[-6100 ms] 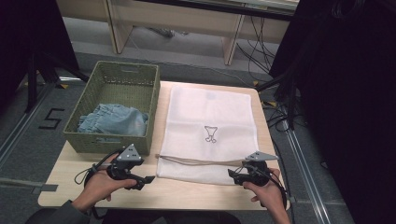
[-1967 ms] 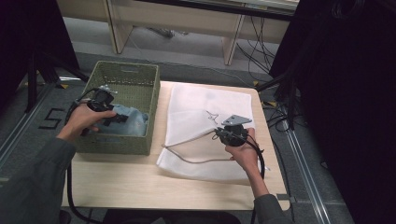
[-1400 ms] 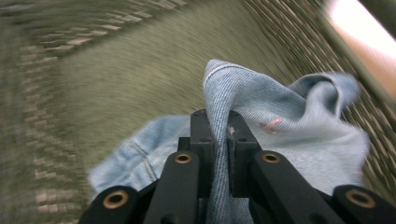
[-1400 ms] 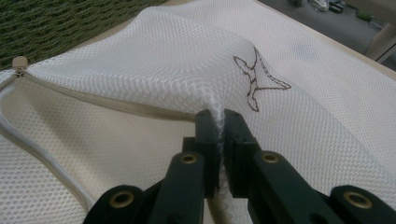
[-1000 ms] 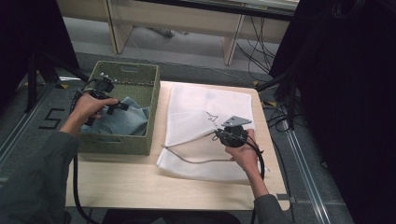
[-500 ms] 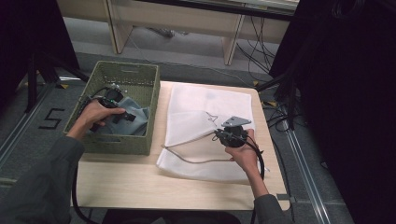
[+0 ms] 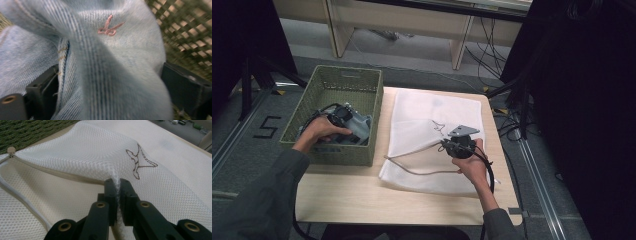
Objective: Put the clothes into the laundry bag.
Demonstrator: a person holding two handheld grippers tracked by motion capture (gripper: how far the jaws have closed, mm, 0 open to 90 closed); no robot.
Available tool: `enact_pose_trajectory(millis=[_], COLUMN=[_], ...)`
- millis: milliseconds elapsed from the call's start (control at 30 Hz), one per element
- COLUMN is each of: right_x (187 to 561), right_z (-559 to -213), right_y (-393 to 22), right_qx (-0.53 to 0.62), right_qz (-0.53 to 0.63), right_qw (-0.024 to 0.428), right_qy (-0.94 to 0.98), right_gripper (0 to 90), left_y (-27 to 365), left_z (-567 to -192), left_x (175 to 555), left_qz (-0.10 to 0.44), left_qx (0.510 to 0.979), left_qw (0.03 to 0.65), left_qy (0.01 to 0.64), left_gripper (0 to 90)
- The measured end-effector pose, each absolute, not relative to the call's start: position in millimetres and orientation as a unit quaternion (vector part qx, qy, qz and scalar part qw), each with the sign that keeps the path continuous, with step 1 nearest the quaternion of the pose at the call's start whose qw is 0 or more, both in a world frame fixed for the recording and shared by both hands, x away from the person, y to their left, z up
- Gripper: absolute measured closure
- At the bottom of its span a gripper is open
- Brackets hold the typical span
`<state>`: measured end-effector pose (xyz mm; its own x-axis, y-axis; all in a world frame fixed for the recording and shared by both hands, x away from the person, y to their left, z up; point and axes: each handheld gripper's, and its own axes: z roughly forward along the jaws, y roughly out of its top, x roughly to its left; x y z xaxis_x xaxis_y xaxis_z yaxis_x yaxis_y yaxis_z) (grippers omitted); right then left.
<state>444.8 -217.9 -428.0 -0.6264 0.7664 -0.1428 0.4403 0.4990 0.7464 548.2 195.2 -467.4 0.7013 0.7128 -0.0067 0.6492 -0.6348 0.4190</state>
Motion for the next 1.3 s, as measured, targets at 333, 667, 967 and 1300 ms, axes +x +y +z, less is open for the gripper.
enact_pose_trajectory(millis=[333,667,967,1300], right_x=[444.4,445.5,445.2,444.3], right_z=[-427.8,-428.9,-428.7,-428.6], right_y=[-218.0,-218.3,-217.8,-217.9], right_qx=[0.363,0.363,0.359,0.364], right_qz=[0.346,0.347,0.349,0.346], right_qw=[0.235,0.235,0.242,0.235], right_qy=[0.832,0.832,0.832,0.832], right_gripper=[85.7,85.7,85.7,85.7], left_y=[191.6,202.9,189.0,186.7], left_z=[-461.0,-452.5,-477.2,-466.4], left_x=[551.0,559.6,555.5,554.4], left_qz=[0.142,0.142,0.140,0.205], left_qx=[0.903,0.837,0.895,0.896], left_qw=[0.137,0.219,0.137,0.112], left_qy=[0.381,0.480,0.401,0.378], left_gripper=[65.8,47.7,9.6,64.6])
